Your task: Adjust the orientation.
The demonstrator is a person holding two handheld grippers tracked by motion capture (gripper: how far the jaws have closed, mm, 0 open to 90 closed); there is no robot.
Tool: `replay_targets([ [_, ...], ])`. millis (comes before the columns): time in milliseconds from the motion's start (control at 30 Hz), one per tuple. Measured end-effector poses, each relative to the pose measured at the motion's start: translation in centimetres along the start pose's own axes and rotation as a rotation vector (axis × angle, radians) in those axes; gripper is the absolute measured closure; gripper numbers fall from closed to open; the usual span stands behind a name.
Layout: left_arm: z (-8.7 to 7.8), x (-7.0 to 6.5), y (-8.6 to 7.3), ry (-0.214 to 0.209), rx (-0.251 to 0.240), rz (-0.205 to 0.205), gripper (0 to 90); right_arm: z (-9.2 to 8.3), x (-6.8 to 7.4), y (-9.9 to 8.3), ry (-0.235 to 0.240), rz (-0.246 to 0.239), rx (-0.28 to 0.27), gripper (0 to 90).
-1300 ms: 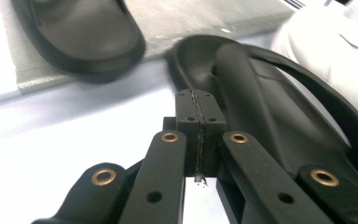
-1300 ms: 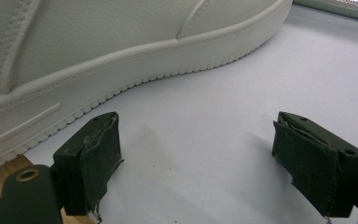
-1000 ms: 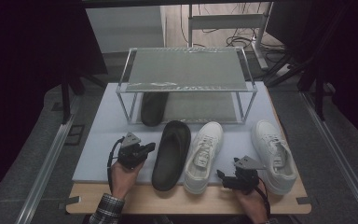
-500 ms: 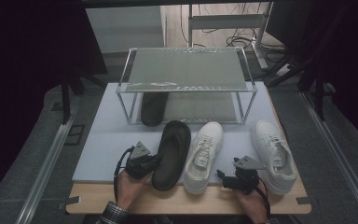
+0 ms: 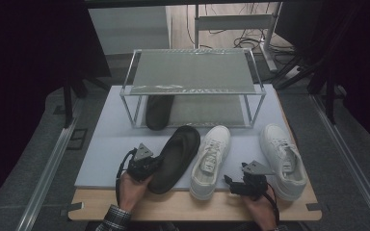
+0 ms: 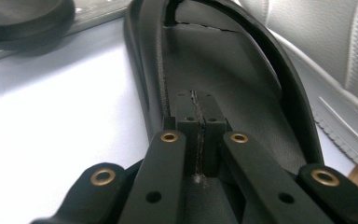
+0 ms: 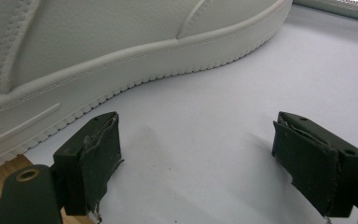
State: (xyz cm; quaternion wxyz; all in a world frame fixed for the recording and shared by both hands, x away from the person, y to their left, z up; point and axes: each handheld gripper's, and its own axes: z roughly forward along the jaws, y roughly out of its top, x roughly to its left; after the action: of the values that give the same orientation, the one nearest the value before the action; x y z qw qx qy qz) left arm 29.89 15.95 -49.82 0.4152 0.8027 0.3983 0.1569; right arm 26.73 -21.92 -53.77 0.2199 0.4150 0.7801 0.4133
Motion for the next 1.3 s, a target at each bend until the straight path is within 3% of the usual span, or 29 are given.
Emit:
replay_targets([
  [267, -1.2, 0.0, 0.8, 0.015, -0.029, 0.000, 86.4, 0.0, 0.0, 0.0, 0.000, 0.000, 0.000, 15.6],
  [433, -1.6, 0.6, 1.5, 0.026, -0.038, -0.007, 77.5, 0.0, 0.0, 0.0, 0.000, 0.000, 0.000, 15.6],
  [667, -0.5, 1.4, 1.3, 0.017, -0.021, -0.036, 70.3, 0.0, 0.0, 0.0, -0.001, 0.000, 0.000, 15.6],
  [933, 1.2, 1.9, 1.5, 0.032, 0.005, -0.047, 70.8, 0.0, 0.0, 0.0, -0.001, -0.001, 0.000, 15.7],
  [1300, 2.2, 1.8, 2.0, 0.024, 0.041, -0.053, 75.4, 0.0, 0.0, 0.0, -0.001, 0.000, 0.000, 15.7],
])
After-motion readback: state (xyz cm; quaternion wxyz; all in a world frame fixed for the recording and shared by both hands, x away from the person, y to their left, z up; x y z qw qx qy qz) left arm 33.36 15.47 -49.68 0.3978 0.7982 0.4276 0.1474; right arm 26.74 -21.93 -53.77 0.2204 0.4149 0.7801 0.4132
